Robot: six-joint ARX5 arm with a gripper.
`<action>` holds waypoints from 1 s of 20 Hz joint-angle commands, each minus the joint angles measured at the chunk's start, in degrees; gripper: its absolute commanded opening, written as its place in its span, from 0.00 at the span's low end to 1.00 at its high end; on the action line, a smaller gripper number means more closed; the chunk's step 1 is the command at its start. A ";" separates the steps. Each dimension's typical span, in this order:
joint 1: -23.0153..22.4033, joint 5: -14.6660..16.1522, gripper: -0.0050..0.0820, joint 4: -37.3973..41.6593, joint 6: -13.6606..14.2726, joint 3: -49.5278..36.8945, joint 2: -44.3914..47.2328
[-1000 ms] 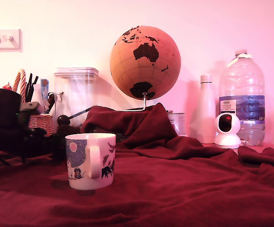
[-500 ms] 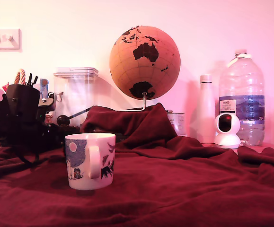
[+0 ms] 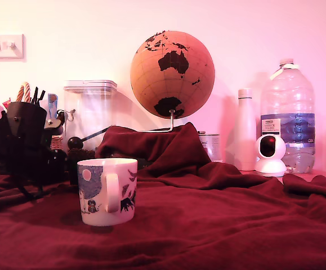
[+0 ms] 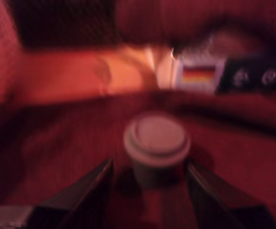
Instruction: Pick up the coffee capsules on the table and drop them inside the coffee cup
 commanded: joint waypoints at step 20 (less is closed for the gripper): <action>-0.20 -1.44 0.31 -2.32 -2.89 2.32 2.29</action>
